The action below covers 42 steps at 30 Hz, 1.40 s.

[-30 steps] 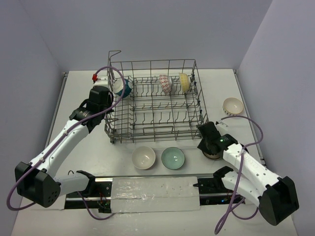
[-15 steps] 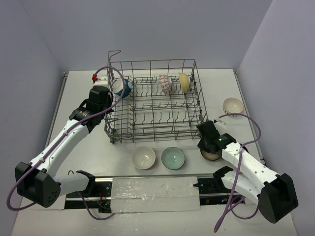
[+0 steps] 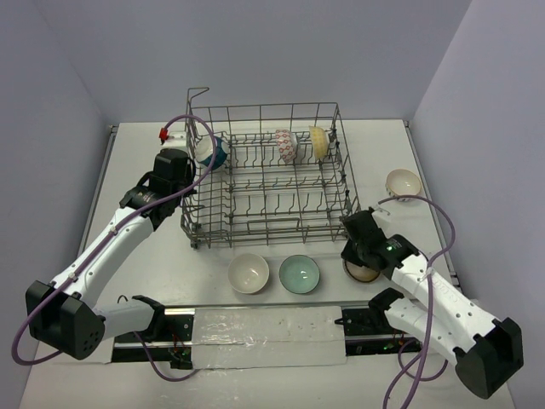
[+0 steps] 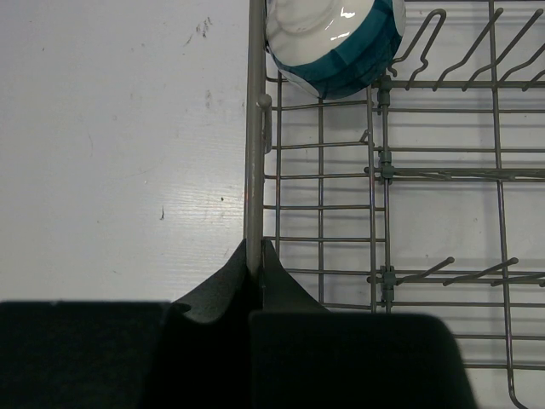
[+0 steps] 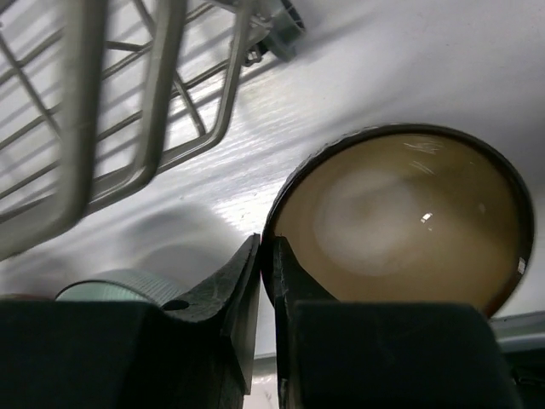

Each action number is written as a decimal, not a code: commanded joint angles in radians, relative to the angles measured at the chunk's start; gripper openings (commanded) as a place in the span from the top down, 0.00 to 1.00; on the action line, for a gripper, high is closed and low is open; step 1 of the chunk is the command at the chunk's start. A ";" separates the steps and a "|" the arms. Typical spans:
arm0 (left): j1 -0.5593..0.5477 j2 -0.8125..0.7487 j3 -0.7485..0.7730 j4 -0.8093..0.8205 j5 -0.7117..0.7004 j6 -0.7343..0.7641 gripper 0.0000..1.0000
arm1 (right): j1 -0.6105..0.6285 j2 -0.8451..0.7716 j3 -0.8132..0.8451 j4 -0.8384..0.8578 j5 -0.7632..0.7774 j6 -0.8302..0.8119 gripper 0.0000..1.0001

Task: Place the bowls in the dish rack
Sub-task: Pick up the bowl from the dish rack, then turn the bowl upside down over the dish rack.

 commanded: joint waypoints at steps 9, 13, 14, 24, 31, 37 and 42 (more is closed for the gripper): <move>0.002 -0.022 -0.026 -0.047 0.057 0.067 1.00 | 0.038 -0.044 0.154 -0.047 -0.013 0.006 1.00; 0.002 -0.022 -0.026 -0.045 0.071 0.067 1.00 | 0.046 -0.049 0.219 -0.078 0.004 -0.005 1.00; 0.002 -0.022 -0.025 -0.047 0.075 0.067 1.00 | 0.047 -0.050 0.242 -0.083 0.016 -0.014 1.00; 0.002 -0.026 -0.028 -0.042 0.090 0.062 1.00 | 0.082 -0.027 0.401 0.003 -0.088 -0.079 1.00; 0.002 -0.019 -0.023 -0.045 0.098 0.061 1.00 | 0.111 0.022 0.492 0.080 -0.201 -0.083 1.00; 0.002 -0.017 -0.023 -0.045 0.106 0.061 1.00 | 0.153 0.046 0.504 0.245 -0.290 -0.091 1.00; 0.002 -0.014 -0.023 -0.045 0.112 0.061 1.00 | 0.168 0.153 0.625 0.304 -0.342 -0.125 1.00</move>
